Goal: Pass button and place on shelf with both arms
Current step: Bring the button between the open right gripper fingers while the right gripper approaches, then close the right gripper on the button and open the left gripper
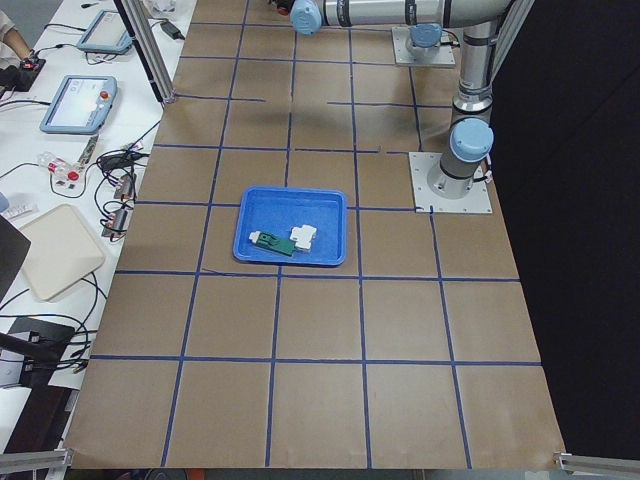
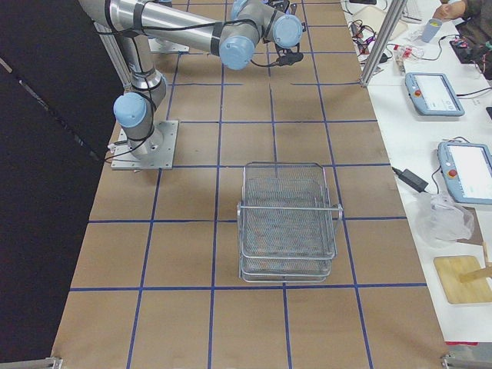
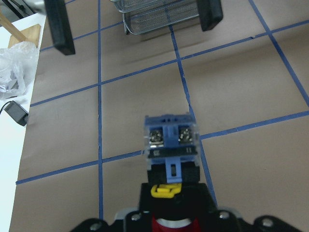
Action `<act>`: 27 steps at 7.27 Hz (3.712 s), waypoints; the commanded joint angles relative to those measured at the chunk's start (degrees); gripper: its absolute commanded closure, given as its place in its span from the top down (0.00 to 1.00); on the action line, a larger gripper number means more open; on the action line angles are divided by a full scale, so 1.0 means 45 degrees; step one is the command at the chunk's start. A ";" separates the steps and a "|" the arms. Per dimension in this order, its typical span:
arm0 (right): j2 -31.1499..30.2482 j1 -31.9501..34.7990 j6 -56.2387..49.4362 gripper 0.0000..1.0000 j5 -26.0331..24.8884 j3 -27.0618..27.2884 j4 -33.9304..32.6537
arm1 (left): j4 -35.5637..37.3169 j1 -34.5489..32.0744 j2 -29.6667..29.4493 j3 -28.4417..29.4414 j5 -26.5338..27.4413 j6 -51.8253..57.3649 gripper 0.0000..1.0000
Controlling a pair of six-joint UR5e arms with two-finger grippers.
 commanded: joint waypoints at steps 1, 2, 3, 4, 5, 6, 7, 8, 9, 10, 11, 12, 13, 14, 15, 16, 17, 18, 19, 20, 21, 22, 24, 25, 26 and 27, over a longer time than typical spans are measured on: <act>0.0233 0.0017 0.0026 1.00 0.0238 0.0014 -0.0091 | 0.0466 -0.0121 -0.0006 0.0016 0.0015 -0.0984 0.00; 0.0234 0.0037 0.0722 1.00 0.0257 0.0034 -0.0168 | 0.0644 -0.0140 -0.0006 0.0016 0.0015 -0.1376 0.00; 0.0253 0.0037 0.0980 1.00 0.0257 0.0246 -0.0208 | 0.0704 -0.0160 -0.0026 0.0016 0.0054 -0.1883 0.00; 0.0215 0.0037 0.1022 1.00 0.0277 0.0442 -0.0305 | 0.1208 -0.0179 -0.0026 -0.0003 0.0151 -0.2410 0.00; 0.0272 0.0095 0.1022 1.00 0.0296 0.0483 -0.0635 | 0.1445 -0.0199 -0.0065 -0.0003 0.0133 -0.3034 0.00; 0.0273 0.0096 0.1041 1.00 0.0297 0.0483 -0.0619 | 0.1466 -0.0199 -0.0123 -0.0003 0.0074 -0.3060 0.00; 0.0292 0.0154 0.1177 1.00 0.0471 0.0483 -0.0676 | 0.1447 -0.0257 -0.0124 -0.0003 0.0113 -0.3060 0.00; 0.0293 0.0212 0.1198 1.00 0.0782 0.0483 -0.0677 | 0.1447 -0.0296 -0.0124 -0.0003 0.0074 -0.3060 0.00; 0.0293 0.0309 0.1294 1.00 0.0785 0.0483 -0.0774 | 0.1428 -0.0316 -0.0104 -0.0023 0.0151 -0.3060 0.00; 0.0312 0.0484 0.1469 1.00 0.0785 0.0483 -0.0949 | 0.1428 -0.0316 -0.0085 -0.0023 0.0113 -0.3079 0.00; 0.0389 0.0506 0.1471 1.00 0.0785 0.0502 -0.0912 | 0.1428 -0.0316 -0.0104 -0.0023 0.0094 -0.3060 0.00; 0.0603 0.0525 0.1781 1.00 0.0785 0.0503 -0.0950 | 0.1428 -0.0316 -0.0085 -0.0023 0.0113 -0.3060 0.00; 0.0624 0.0525 0.1822 1.00 0.0785 0.0503 -0.0970 | 0.1428 -0.0316 -0.0065 -0.0023 0.0113 -0.3060 0.00; 0.0625 0.0525 0.1842 1.00 0.0785 0.0503 -0.0951 | 0.1428 -0.0316 -0.0084 -0.0023 0.0074 -0.3041 0.00; 0.0625 0.0525 0.1862 0.99 0.0766 0.0483 -0.0912 | 0.1428 -0.0316 -0.0027 -0.0139 0.0035 -0.3021 0.00; 0.0625 0.0525 0.2016 0.94 0.0785 0.0502 -0.0911 | 0.1447 -0.0316 -0.0065 -0.0140 0.0054 -0.3040 0.00; 0.0625 0.0525 0.2018 0.90 0.0785 0.0503 -0.0911 | 0.1447 -0.0316 -0.0084 -0.0063 -0.0004 -0.3040 0.00; 0.0625 0.0525 0.2018 0.86 0.0785 0.0503 -0.0911 | 0.1447 -0.0316 -0.0085 -0.0062 0.0015 -0.3040 0.00; 0.0625 0.0525 0.2018 0.81 0.0785 0.0503 -0.0911 | 0.1447 -0.0316 -0.0085 -0.0101 0.0035 -0.3040 0.00; 0.0625 0.0525 0.2018 0.59 0.0785 0.0503 -0.0892 | 0.1447 -0.0316 -0.0085 -0.0198 0.0054 -0.3040 0.00; 0.0625 0.0525 0.1999 0.39 0.0766 0.0503 -0.0892 | 0.1447 -0.0316 -0.0085 -0.0218 0.0035 -0.3040 0.00; 0.0625 0.0525 0.2018 0.30 0.0785 0.0503 -0.0892 | 0.1447 -0.0316 -0.0085 -0.0218 0.0054 -0.3040 0.00; 0.0625 0.0525 0.2018 0.29 0.0785 0.0503 -0.0892 | 0.1447 -0.0316 -0.0065 -0.0218 0.0054 -0.3040 0.00; 0.0644 0.0525 0.2018 0.13 0.0785 0.0503 -0.0872 | 0.1447 -0.0316 -0.0065 -0.0238 0.0054 -0.3040 0.00; 0.0644 0.0525 0.1999 0.02 0.0785 0.0503 -0.0892 | 0.1447 -0.0316 -0.0046 -0.0219 0.0112 -0.3060 0.00; 0.0644 0.0525 0.2018 0.00 0.0785 0.0503 -0.0892 | 0.1428 -0.0336 -0.0046 -0.0102 0.0210 -0.3041 0.99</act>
